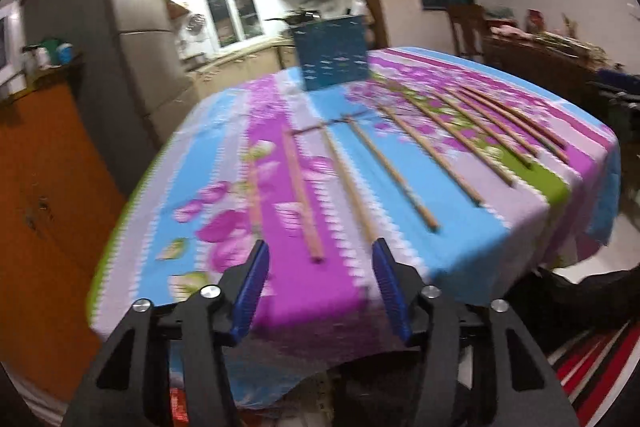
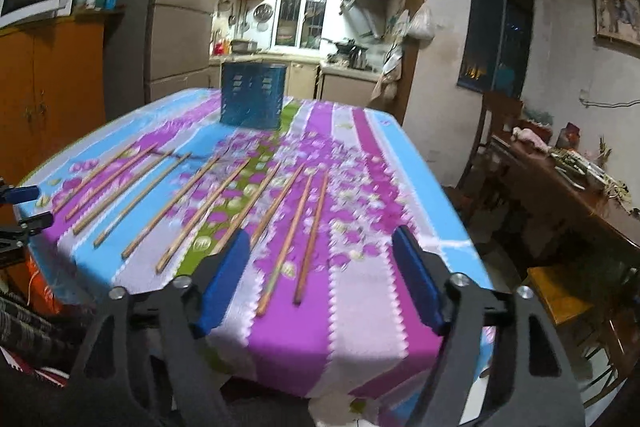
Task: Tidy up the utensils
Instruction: 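Close the left gripper on a wooden chopstick while the right gripper grasps another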
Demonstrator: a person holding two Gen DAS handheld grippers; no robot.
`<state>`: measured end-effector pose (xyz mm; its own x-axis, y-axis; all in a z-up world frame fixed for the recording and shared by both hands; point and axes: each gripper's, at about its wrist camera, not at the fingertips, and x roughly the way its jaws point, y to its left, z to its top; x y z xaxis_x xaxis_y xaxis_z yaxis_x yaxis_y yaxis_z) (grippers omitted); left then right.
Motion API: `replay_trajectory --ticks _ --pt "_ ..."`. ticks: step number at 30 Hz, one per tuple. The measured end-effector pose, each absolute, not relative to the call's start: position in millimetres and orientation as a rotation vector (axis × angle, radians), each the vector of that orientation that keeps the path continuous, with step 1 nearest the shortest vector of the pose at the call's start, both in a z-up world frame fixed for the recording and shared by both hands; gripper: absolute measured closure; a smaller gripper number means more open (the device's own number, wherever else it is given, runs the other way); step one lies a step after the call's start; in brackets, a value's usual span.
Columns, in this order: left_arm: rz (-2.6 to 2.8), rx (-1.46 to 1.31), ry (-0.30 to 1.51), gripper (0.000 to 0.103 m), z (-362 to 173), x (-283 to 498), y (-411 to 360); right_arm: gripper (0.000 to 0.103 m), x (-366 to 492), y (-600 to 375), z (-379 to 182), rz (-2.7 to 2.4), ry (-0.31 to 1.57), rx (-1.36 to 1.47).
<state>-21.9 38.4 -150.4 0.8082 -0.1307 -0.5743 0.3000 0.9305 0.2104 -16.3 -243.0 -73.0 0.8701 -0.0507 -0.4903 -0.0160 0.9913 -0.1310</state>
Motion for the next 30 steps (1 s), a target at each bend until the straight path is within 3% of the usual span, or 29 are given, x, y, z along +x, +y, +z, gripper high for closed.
replay_trajectory --ticks 5,11,13,16,30 --pt "-0.273 0.289 0.624 0.056 -166 -11 23 0.052 -17 -238 -87 0.002 0.548 -0.113" --pt "-0.298 0.259 0.643 0.074 -172 0 20 0.078 -17 -221 -99 0.087 0.571 -0.123" --pt "-0.288 0.259 0.632 0.075 -174 2 18 0.083 -16 -209 -101 0.119 0.57 -0.15" --pt "-0.298 0.227 0.624 0.08 -175 0 20 0.085 -12 -194 -105 0.155 0.565 -0.166" --pt "-0.27 0.173 0.547 0.08 -182 -9 22 0.089 15 -161 -134 0.078 0.606 -0.151"
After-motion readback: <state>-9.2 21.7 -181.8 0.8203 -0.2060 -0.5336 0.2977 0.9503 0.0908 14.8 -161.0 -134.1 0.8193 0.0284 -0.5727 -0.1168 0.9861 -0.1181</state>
